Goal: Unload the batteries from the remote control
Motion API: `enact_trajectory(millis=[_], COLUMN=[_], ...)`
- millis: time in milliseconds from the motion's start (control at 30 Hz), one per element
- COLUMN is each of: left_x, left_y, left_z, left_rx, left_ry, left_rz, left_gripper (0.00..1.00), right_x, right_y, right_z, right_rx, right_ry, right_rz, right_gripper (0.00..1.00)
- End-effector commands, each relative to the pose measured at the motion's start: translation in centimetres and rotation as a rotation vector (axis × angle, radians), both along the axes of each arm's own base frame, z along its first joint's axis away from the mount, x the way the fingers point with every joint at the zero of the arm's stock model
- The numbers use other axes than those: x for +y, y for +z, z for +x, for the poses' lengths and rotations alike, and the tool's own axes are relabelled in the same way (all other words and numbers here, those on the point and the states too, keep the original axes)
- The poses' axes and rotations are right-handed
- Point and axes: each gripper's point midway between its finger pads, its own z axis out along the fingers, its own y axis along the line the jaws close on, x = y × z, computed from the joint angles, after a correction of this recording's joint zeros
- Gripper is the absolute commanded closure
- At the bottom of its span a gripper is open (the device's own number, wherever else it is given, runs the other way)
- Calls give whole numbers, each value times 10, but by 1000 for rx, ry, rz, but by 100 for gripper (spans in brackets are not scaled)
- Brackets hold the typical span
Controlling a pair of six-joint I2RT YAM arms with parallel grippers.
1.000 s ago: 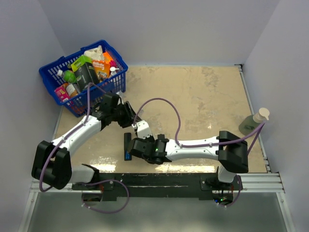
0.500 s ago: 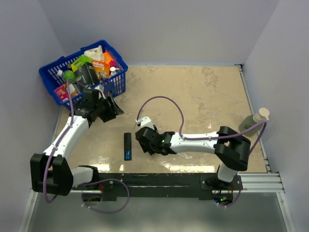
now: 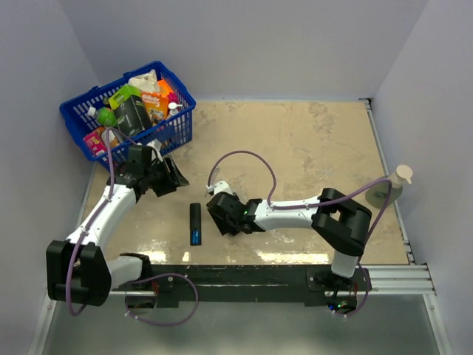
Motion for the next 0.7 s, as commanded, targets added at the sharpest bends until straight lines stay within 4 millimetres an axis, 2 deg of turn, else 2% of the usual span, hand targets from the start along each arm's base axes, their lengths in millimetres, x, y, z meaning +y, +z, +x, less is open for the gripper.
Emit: enact_trajectory(millis=[0, 133, 400, 500, 667], left_x=[-1, -1, -2, -7, -21], left_y=[8, 8, 11, 11, 9], left_z=[-1, -2, -2, -4, -8], left_rx=[-47, -49, -65, -71, -78], left_ry=[-36, -34, -48, -71, -117], left_rz=[-2, 0, -4, -23, -102], left_gripper=[41, 41, 41, 41, 41], right_x=[-3, -8, -13, -8, 5], right_y=[3, -3, -2, 6, 20], right_z=[7, 4, 5, 3, -1], right_rx=[-27, -28, -44, -36, -5], right_ry=[-28, -45, -101, -100, -99], right_rz=[-18, -36, -51, -10, 102], right_gripper=[40, 44, 71, 76, 78])
